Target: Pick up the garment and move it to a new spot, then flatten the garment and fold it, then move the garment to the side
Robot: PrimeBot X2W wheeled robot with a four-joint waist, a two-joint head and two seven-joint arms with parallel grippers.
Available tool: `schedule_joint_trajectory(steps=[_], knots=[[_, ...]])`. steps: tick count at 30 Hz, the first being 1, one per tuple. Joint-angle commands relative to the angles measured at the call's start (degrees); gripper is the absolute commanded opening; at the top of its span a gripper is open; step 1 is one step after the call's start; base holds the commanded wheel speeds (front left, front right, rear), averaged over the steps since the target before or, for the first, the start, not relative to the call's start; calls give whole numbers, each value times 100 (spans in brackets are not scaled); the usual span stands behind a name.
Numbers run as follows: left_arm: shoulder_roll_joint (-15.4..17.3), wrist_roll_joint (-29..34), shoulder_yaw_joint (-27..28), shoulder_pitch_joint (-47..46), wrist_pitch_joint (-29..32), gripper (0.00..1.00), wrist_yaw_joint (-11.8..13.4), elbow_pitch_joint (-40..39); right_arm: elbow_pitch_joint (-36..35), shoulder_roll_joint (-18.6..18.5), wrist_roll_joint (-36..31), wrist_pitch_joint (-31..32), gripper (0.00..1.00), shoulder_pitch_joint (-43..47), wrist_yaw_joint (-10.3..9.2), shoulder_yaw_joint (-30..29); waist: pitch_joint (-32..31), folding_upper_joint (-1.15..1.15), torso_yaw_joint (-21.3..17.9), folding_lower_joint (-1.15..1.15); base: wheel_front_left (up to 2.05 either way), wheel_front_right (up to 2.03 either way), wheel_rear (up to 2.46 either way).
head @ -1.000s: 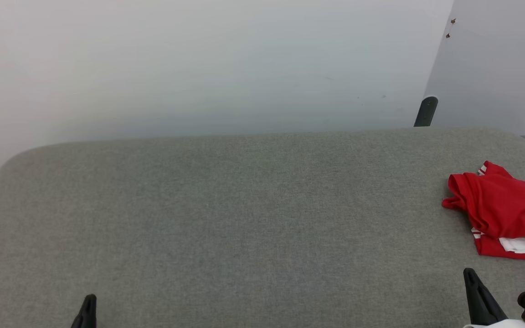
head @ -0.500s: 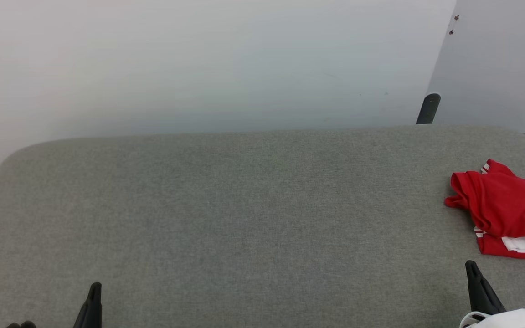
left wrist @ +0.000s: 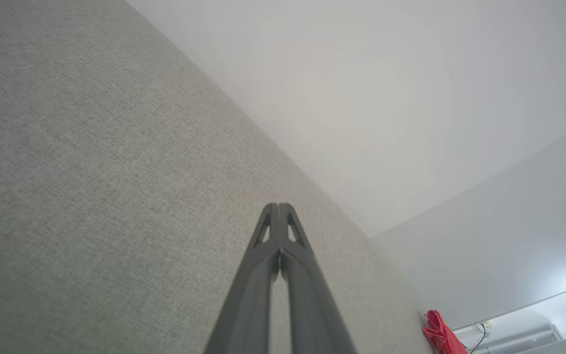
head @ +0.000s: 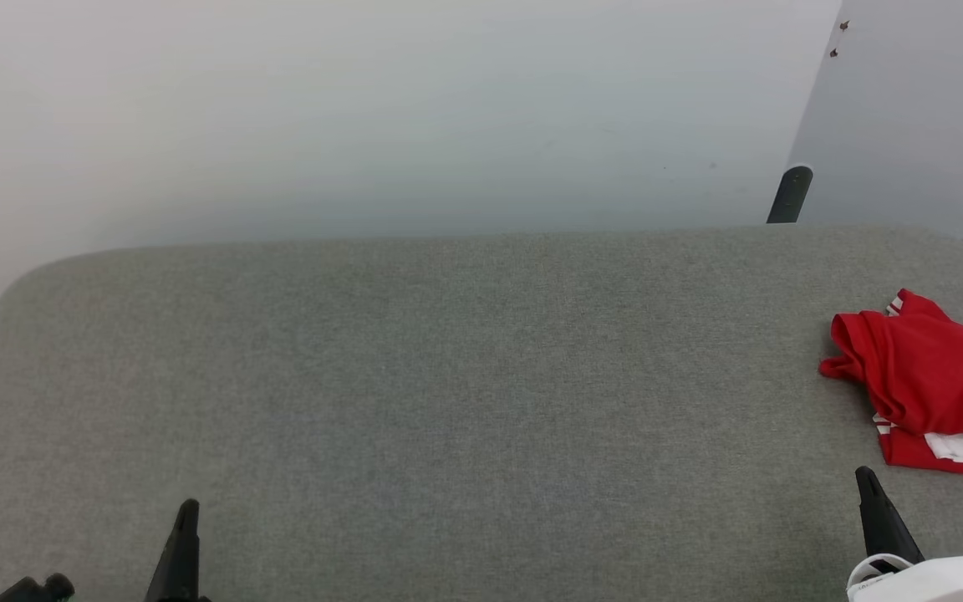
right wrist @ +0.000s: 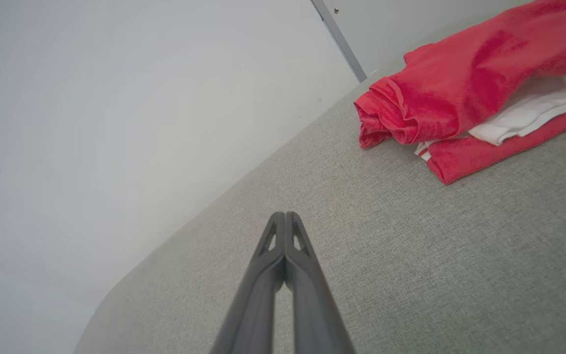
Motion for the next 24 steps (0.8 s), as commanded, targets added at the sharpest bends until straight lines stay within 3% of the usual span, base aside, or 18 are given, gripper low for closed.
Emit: schedule_joint_trajectory(steps=[1, 24], knots=[[22, -106, 43, -140, 20, 0, -11, -50, -87, -3, 155, 18, 0, -163, -1, -29, 3, 0, 1, 0, 0, 0, 0], [-296, -1235, 138, -508, 426, 0, -17, 109, -128, 127, 1706, 396, 0, -318, -1, -146, 88, 0, 38, 0, 0, 0, 0]])
